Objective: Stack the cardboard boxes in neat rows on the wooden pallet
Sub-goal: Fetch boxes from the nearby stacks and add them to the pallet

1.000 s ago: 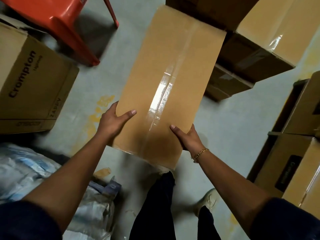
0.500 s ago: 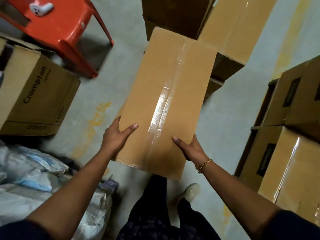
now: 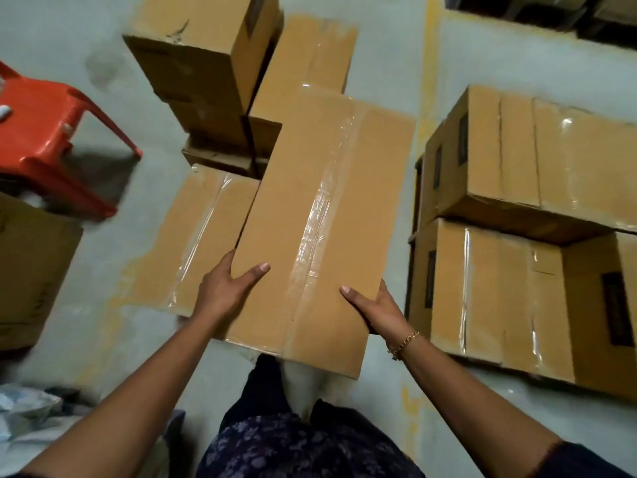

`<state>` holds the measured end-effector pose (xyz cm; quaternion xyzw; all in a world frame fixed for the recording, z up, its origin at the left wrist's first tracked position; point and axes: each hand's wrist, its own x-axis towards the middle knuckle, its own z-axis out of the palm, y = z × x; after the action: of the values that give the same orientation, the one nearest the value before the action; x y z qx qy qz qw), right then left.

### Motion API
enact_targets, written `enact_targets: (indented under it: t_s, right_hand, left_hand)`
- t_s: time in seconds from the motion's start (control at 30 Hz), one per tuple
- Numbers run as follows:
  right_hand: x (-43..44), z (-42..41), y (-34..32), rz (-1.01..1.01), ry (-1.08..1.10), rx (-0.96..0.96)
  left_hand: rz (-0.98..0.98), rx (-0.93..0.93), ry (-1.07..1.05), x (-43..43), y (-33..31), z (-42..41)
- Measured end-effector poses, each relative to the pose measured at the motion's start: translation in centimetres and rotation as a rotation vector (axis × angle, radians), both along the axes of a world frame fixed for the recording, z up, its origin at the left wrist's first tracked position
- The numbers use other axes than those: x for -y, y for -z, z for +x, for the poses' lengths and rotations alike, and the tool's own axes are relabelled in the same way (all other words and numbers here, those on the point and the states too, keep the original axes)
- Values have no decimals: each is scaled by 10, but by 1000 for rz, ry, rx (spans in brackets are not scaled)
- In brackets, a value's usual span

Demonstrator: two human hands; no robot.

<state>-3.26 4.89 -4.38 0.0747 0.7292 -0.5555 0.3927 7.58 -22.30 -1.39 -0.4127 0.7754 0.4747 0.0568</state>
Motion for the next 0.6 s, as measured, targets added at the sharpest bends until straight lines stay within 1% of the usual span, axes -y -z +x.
enact_targets:
  t_s: [0.1, 0.23, 0.47, 0.6]
  right_hand:
    - [-63, 1, -21, 16, 99, -53]
    - [-130, 2, -44, 56, 275, -150]
    - [-203, 19, -68, 163, 596, -187]
    - [-230, 36, -70, 172, 749, -209]
  left_hand:
    - [51, -56, 88, -55, -12, -19]
    - [132, -81, 236, -112, -25, -48]
    - [154, -130, 474, -183, -24, -100]
    - [145, -138, 629, -216, -21, -124]
